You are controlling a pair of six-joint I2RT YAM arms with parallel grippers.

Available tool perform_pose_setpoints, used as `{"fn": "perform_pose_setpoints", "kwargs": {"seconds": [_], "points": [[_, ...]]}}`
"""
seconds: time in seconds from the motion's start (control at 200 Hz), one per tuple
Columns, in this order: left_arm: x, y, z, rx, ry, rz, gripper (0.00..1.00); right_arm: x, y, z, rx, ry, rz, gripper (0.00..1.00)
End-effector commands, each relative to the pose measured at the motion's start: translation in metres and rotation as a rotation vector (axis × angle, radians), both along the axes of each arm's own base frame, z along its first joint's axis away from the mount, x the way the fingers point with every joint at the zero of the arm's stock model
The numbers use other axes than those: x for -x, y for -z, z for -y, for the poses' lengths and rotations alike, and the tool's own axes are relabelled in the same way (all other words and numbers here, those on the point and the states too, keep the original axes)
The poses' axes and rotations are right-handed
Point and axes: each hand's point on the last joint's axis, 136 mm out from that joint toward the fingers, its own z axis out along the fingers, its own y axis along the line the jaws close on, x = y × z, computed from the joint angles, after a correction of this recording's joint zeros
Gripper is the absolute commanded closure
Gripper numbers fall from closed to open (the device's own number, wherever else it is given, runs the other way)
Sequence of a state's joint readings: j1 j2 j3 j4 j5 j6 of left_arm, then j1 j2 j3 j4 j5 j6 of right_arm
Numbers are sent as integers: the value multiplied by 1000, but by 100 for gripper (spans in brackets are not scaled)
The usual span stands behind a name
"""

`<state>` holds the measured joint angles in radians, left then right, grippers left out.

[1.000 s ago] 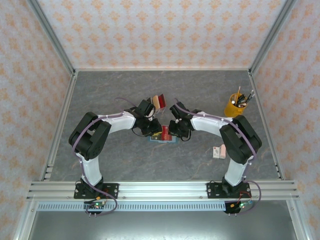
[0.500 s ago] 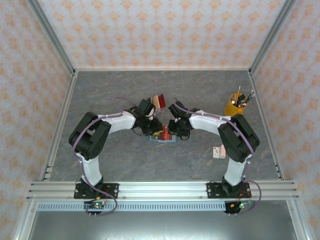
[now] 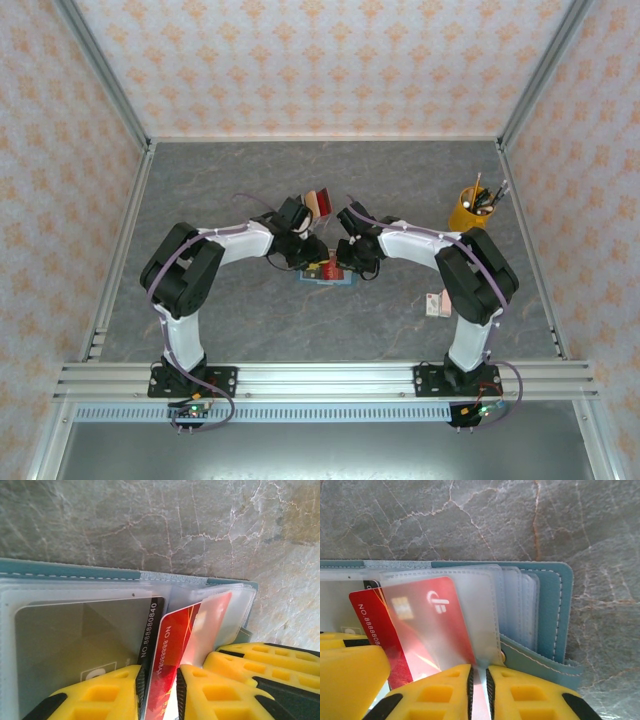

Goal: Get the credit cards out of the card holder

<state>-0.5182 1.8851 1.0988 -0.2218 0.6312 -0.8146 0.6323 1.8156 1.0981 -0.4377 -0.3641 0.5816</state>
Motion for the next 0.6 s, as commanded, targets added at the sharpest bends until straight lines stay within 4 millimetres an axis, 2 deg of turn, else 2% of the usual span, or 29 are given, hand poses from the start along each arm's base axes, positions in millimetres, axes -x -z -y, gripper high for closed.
{"fn": "perform_pose_setpoints", "kwargs": {"seconds": [0.0,0.145,0.385,0.46,0.48,0.596], "points": [[7,16,0,-50,22,-37,72,18,40,32,159,16,-89,81],[8,16,11,-4,45,-44,72,19,41,32,154,15,-93,81],[0,-5,22,71,76,28,78,19,40,32,155,14,-90,82],[-1,-5,23,81,89,43,81,19,39,33,157,16,-89,82],[-2,-18,24,94,93,73,82,19,39,33,157,16,-88,82],[-3,-26,20,88,104,108,88,19,38,34,163,19,-85,82]]}}
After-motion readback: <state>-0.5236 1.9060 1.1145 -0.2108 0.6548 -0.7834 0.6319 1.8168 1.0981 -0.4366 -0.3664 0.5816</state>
